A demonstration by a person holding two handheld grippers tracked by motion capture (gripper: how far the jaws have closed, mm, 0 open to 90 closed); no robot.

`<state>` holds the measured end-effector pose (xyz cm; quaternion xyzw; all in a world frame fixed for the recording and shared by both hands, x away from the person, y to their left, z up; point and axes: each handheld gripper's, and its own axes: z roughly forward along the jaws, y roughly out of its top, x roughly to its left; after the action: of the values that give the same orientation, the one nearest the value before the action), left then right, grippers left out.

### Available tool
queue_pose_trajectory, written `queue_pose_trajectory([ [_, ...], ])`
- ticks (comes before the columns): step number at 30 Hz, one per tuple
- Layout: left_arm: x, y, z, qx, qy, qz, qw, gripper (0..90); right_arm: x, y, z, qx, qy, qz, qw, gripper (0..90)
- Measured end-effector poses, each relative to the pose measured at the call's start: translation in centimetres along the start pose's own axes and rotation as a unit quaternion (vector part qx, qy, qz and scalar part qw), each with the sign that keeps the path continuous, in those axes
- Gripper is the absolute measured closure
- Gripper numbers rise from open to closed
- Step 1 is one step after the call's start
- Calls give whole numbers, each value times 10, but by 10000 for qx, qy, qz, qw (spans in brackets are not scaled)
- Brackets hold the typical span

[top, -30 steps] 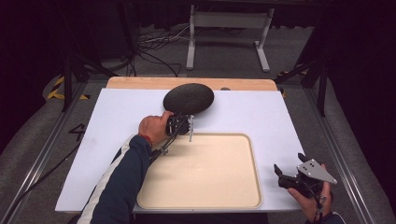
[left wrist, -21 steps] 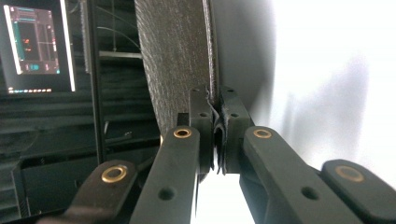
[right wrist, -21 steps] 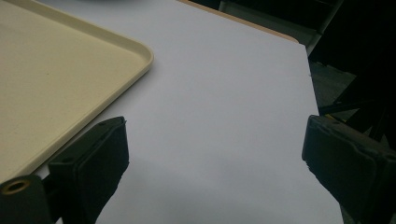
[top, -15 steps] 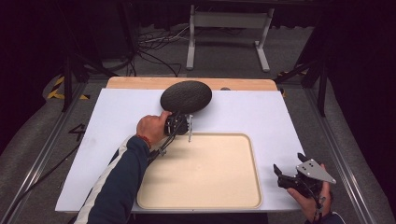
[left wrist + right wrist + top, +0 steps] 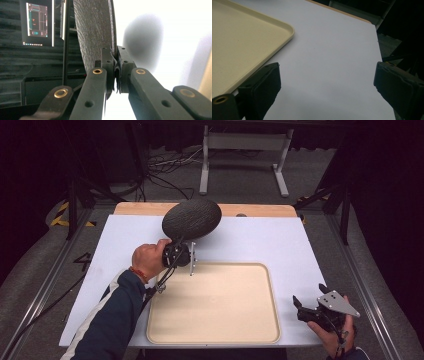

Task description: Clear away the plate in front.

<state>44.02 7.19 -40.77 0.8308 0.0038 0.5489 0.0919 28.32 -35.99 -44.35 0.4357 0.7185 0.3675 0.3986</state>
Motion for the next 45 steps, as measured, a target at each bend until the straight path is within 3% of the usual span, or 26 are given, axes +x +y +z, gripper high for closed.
queue_pose_trajectory([
  [5, 2, -7, -20, -167, 101, -38, 9998, 866, 0, 0, 0, -3, -11, -8, 10000, 73],
  [10, 0, -8, -43, -319, 262, 47, 9991, 868, 1, 1, 0, -1, -12, -16, 10000, 73],
  [18, -9, -2, -77, -673, 245, 172, 9973, 867, 1, 1, -1, -7, -21, -15, 10000, 73],
  [22, -15, 4, -92, -797, 282, 337, 9959, 867, 1, 1, -1, -8, -21, -20, 10000, 73],
  [29, -21, 8, -104, -920, 262, 375, 9947, 866, 2, 2, -2, -19, -20, -21, 10000, 73],
  [33, -31, 9, -114, -1050, 136, 372, 9937, 865, 1, 1, -1, -18, -22, -4, 10000, 73],
  [39, -43, 9, -124, -1139, 108, 416, 9926, 861, 2, 2, -1, -7, -26, -1, 10000, 74],
  [42, -49, 9, -126, -1089, 90, 519, 9927, 861, 3, 3, -1, -4, -10, -45, 10000, 74],
  [45, -55, 9, -130, -1136, -25, 499, 9923, 862, 3, 2, -1, -2, -6, -47, 10000, 74],
])
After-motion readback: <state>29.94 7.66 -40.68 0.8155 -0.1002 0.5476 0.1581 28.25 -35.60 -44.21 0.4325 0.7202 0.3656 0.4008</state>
